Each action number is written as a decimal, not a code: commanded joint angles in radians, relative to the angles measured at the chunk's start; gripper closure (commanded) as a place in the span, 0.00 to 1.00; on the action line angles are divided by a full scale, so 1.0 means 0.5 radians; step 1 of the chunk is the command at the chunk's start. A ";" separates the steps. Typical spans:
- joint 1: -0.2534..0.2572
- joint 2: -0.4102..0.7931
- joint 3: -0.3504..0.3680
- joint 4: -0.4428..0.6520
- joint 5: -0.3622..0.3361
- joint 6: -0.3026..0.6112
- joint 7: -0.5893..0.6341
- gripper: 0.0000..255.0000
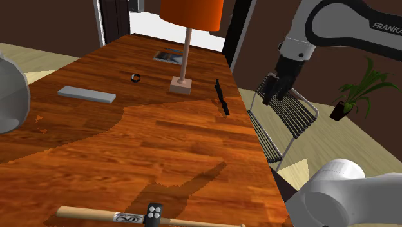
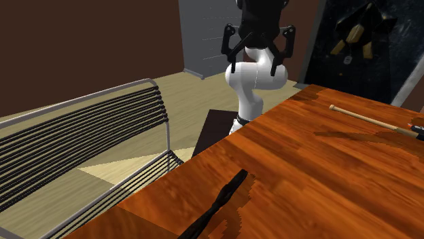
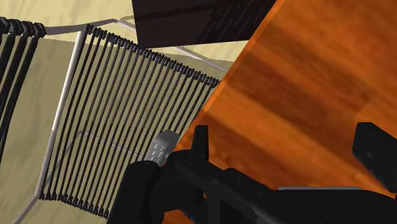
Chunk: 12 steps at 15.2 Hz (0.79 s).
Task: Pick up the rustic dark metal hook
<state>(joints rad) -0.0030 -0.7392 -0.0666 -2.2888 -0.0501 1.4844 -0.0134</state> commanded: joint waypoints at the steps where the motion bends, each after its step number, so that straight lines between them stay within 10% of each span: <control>1: 0.000 0.000 0.000 0.000 0.000 0.000 0.000 0.00; 12: -0.096 0.822 0.111 0.333 -0.037 0.442 0.471 0.00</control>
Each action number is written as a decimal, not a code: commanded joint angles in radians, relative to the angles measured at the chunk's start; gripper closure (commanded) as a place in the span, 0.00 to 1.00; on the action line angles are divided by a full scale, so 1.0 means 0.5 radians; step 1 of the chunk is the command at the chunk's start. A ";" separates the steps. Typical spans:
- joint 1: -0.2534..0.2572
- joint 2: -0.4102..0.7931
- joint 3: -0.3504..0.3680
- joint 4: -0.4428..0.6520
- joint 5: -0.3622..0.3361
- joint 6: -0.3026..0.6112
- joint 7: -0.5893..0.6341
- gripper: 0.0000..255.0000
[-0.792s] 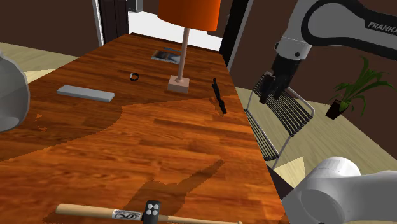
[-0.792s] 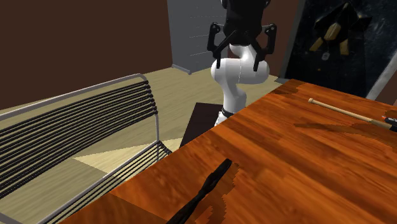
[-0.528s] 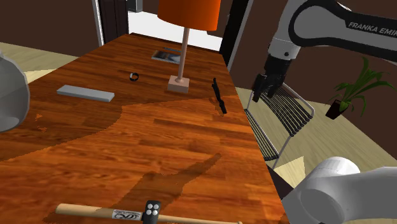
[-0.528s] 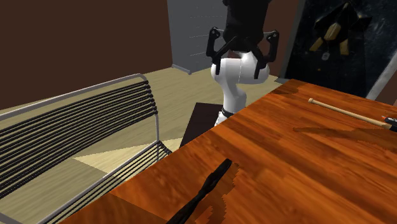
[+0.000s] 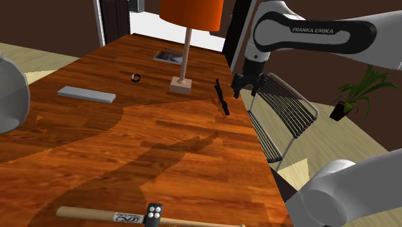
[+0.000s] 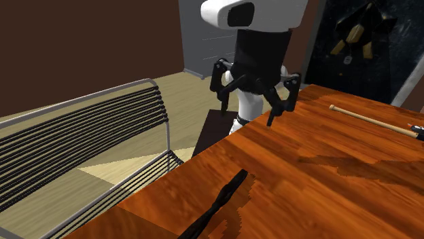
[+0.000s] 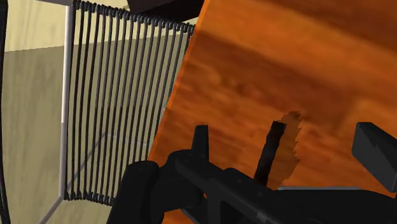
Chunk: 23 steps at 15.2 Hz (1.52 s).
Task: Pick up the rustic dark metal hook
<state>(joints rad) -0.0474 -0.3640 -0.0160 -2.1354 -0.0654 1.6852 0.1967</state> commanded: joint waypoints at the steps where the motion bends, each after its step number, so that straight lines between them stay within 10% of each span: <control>1: -0.015 0.149 0.014 0.074 -0.015 0.066 0.092 0.00; 14: -0.089 1.144 -0.026 0.903 -0.130 0.160 0.546 0.00; 23: -0.091 1.184 -0.027 0.753 -0.136 0.349 0.568 0.00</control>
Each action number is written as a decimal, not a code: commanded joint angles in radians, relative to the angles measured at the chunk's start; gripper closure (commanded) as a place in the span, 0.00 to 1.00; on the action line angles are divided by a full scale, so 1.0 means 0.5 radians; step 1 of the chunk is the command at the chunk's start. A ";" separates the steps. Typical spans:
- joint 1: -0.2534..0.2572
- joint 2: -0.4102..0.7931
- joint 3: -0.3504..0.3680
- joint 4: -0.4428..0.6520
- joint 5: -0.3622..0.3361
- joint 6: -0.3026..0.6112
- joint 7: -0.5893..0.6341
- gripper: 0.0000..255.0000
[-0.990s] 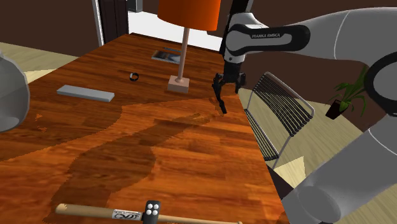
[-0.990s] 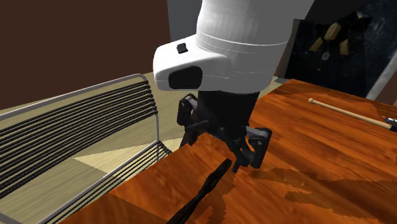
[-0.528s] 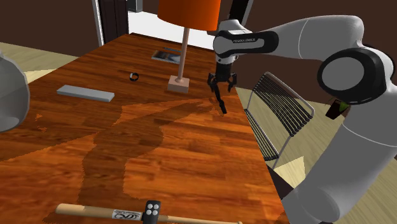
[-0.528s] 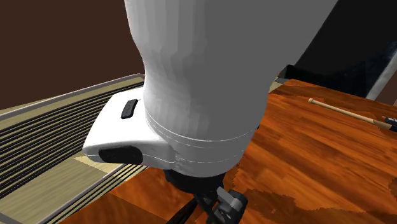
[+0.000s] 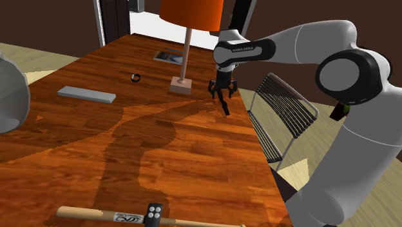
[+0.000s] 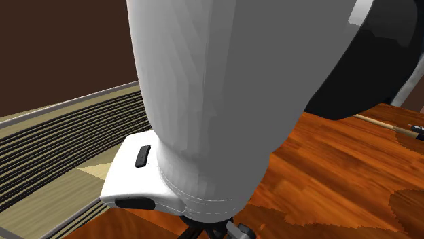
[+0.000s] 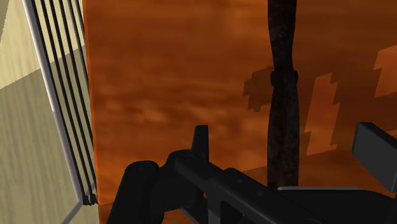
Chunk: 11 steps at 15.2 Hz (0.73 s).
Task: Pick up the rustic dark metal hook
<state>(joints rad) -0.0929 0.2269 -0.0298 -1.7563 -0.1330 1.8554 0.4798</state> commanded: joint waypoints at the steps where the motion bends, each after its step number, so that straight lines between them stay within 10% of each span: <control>1: 0.000 0.004 0.000 -0.003 0.000 0.007 0.000 1.00; 11: 0.001 -0.004 0.000 0.013 0.001 -0.016 -0.001 1.00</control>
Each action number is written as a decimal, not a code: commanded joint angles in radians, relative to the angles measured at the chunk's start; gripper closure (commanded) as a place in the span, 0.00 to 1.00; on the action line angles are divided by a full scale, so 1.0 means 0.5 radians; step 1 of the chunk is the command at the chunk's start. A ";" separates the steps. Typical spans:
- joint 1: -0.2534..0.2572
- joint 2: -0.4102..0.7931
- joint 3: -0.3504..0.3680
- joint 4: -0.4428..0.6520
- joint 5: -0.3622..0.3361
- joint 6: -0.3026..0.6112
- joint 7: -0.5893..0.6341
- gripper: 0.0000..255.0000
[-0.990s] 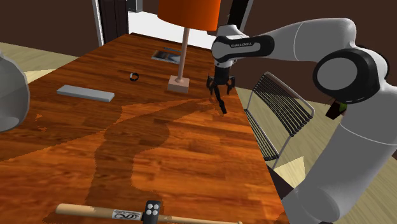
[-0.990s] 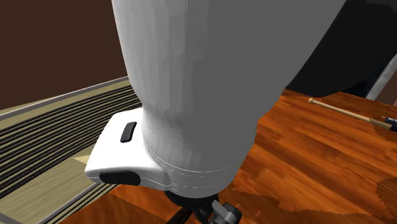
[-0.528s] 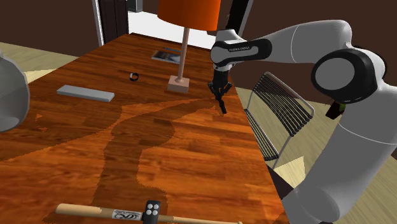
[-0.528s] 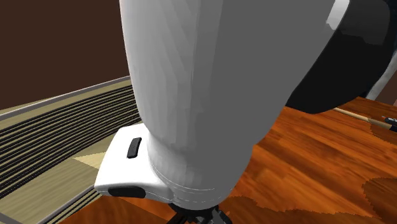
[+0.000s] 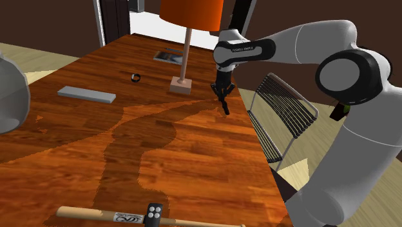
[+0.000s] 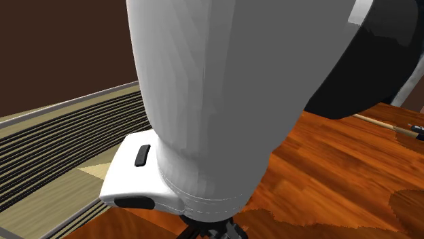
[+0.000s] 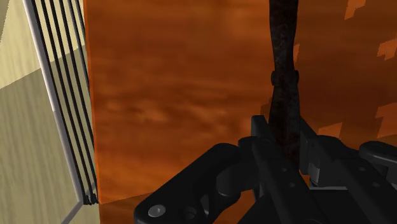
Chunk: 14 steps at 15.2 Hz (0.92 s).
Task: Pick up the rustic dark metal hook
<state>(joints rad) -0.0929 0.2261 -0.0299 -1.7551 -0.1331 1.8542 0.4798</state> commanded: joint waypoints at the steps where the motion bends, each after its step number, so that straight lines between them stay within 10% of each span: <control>1: 0.001 -0.009 0.001 0.029 0.002 -0.038 -0.004 1.00; 14: 0.006 -0.052 0.002 0.320 0.009 -0.370 -0.043 1.00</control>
<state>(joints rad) -0.0900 0.1987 -0.0288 -1.6120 -0.1291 1.6848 0.4607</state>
